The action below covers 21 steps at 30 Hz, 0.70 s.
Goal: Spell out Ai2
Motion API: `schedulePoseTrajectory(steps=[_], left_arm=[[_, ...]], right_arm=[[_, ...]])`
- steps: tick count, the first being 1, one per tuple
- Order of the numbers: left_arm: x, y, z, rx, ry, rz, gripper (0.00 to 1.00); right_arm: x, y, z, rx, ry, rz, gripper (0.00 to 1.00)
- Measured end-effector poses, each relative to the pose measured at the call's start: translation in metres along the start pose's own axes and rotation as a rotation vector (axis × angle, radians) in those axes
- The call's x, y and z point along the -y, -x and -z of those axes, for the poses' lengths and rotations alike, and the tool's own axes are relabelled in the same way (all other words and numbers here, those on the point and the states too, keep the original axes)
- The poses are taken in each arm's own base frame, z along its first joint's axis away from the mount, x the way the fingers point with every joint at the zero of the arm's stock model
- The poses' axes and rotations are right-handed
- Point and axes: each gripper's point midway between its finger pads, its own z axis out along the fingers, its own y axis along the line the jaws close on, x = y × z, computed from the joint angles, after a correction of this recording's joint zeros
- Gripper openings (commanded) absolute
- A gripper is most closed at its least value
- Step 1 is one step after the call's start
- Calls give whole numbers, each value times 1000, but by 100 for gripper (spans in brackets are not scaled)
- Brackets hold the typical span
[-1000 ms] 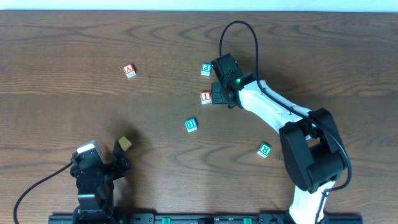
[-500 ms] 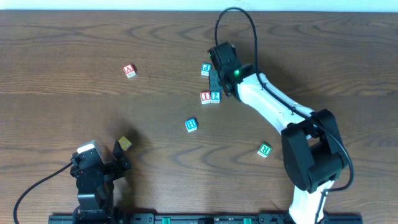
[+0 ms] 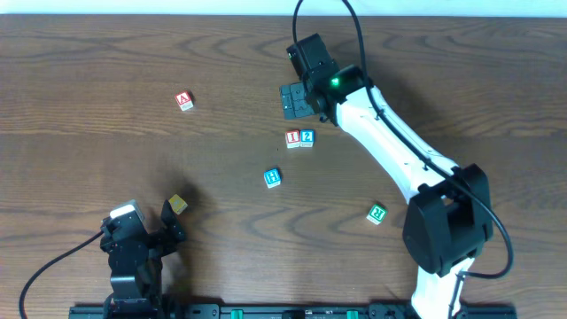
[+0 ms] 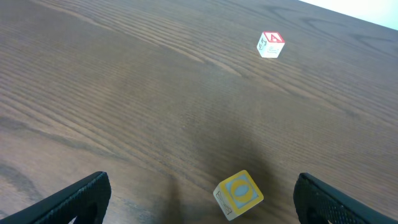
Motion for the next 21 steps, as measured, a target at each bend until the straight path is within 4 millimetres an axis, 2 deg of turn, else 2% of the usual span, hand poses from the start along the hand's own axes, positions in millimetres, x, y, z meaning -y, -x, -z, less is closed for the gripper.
schedulePoseTrajectory(steps=[6,10,13,15,17,19,21], left_arm=[[0,0,0,0,0,0,95],[0,0,0,0,0,0,95],[0,0,0,0,0,0,95],[0,0,0,0,0,0,95],[0,0,0,0,0,0,95],[0,0,0,0,0,0,95],[0,0,0,0,0,0,95]], right_arm=[[5,-2,22,-13,-4,25,99],[12,-6,47,-21,-6,30,99],[15,4,84,51,14,18,99],[16,13,116,121,35,8,99],[19,20,157,214,65,-4,99],[24,16,187,280,86,-14,99],[31,1,201,300,92,-19,99]])
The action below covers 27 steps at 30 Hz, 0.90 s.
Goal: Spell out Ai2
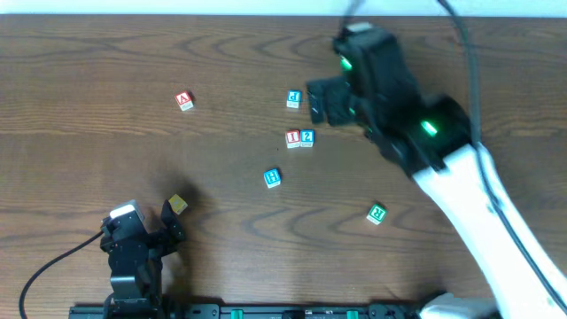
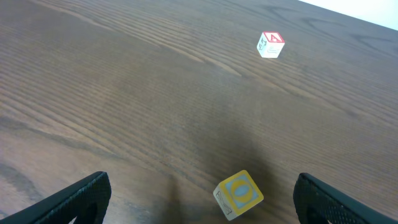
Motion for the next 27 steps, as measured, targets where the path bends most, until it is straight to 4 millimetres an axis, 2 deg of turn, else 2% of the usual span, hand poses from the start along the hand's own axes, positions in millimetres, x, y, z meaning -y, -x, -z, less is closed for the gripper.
schedulePoseTrajectory(steps=[2,7,10,13,16,20,27], left_arm=[[0,0,0,0,0,0,95],[0,0,0,0,0,0,95],[0,0,0,0,0,0,95],[0,0,0,0,0,0,95],[0,0,0,0,0,0,95],[0,0,0,0,0,0,95],[0,0,0,0,0,0,95]], right_arm=[[9,-24,9,-7,-7,-4,99],[33,-105,16,-63,-40,4,99],[48,-129,35,-3,-51,-9,99],[61,-134,44,84,-64,-48,99],[76,-141,43,118,-109,-79,99],[85,-141,27,111,-155,-93,99],[85,-152,-2,15,-189,-72,99]])
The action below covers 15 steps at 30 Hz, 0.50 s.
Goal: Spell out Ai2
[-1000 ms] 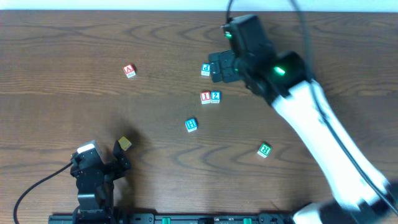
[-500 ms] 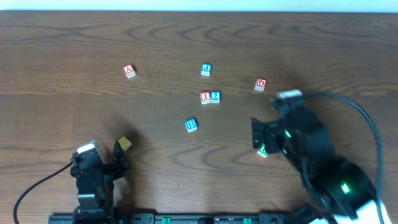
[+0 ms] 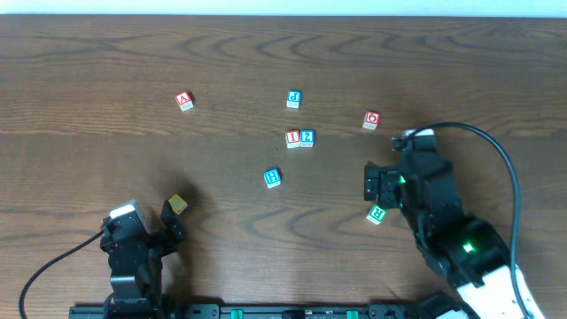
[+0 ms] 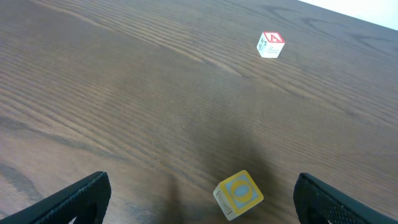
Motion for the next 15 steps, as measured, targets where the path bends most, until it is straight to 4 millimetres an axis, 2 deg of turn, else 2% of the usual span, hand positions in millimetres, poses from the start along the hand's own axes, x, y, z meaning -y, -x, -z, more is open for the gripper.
schedulePoseTrajectory(steps=[6,15], left_arm=[[0,0,0,0,0,0,95],[1,5,0,22,-2,4,95]], right_arm=[[-3,-15,-22,-92,-25,32,99],[-6,-33,-42,-183,-49,64,99]])
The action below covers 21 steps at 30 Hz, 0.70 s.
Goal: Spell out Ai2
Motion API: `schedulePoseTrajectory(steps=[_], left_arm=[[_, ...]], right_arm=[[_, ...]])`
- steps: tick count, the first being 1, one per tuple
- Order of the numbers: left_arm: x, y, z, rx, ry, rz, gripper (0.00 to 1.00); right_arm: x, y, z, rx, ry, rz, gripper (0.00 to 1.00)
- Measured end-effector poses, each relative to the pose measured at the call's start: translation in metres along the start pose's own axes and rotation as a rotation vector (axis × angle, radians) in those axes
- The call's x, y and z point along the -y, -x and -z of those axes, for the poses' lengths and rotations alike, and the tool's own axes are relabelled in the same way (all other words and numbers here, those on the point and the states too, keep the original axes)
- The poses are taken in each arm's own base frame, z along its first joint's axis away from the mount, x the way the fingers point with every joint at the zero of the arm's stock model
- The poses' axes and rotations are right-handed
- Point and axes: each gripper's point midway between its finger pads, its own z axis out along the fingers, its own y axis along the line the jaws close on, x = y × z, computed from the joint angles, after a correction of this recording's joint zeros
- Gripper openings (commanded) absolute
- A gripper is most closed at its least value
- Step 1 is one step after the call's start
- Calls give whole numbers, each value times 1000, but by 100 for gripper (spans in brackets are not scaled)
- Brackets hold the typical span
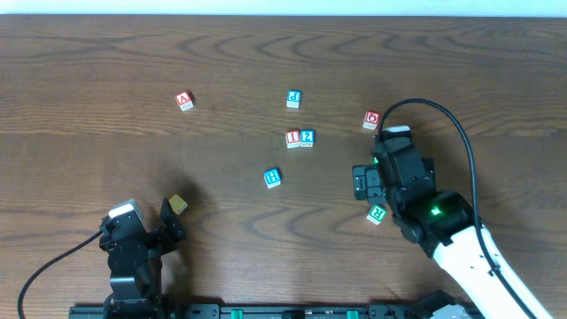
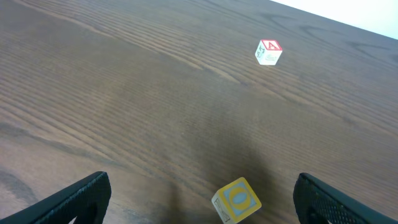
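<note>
The red "A" block (image 1: 184, 100) lies far left on the table and shows at the back of the left wrist view (image 2: 268, 52). A red "i" block (image 1: 292, 138) and a blue "2" block (image 1: 306, 137) sit touching, side by side, at the table's middle. My left gripper (image 1: 142, 232) stands open at the near left edge (image 2: 200, 190), empty, with a yellow block (image 2: 236, 200) just ahead of it. My right gripper (image 1: 365, 182) hovers open right of centre, holding nothing.
A blue "P" block (image 1: 293, 98) lies behind the pair and a blue "H" block (image 1: 273, 178) in front of it. A red "O" block (image 1: 371, 119) lies behind my right gripper. A green "R" block (image 1: 376, 213) lies just in front of it. The yellow block (image 1: 178, 205) is near left.
My right arm has shifted a little to the left and toward the back, its gripper still beside the green "R" block. The left wrist view has shifted slightly. No block has moved.
My right gripper was first at the back, over the spot where the blue "P" block lies. Then it stood to the right of that block, which showed free. Later it had drawn back to the right near the green "R" block, where it stays. The left arm kept its place.
</note>
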Motion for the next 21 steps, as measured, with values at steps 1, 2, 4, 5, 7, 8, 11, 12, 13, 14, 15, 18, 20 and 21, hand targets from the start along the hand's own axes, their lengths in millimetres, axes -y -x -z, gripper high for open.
schedulePoseTrajectory(steps=[1,2,4,5,7,8,11,12,13,14,15,18,20,21], left_arm=[[0,0,0,0,0,0,95],[0,0,0,0,-1,0,95],[2,-1,0,-3,-11,0,95],[3,-1,0,-6,-19,0,95],[9,-2,0,-14,-51,1,95],[12,-2,0,-13,-72,4,95],[24,5,1,15,-136,11,95],[25,7,1,21,-142,12,96],[26,11,1,35,-146,14,96],[28,15,1,50,-151,16,96],[29,20,1,71,-157,20,96],[36,39,-3,128,-176,32,96],[39,42,-11,115,-174,34,96],[40,41,-17,92,-167,33,96]], right_arm=[[0,-1,-2,-5,-1,2,99],[-1,-1,-3,-8,-1,3,99],[-2,-2,-5,-15,2,5,99],[-3,-2,-6,-17,3,5,99],[-4,-2,-7,-20,8,6,99],[-4,-2,-7,-20,9,6,99],[-5,-2,-7,-20,11,5,99],[-5,-2,-7,-19,11,5,99],[-5,-2,-7,-19,11,5,99],[-5,-2,-7,-20,11,5,99],[-5,-2,-7,-19,11,5,99],[-5,-2,-7,-20,12,5,99],[-5,-2,-7,-21,12,6,99],[-5,-2,-7,-21,13,5,99]])
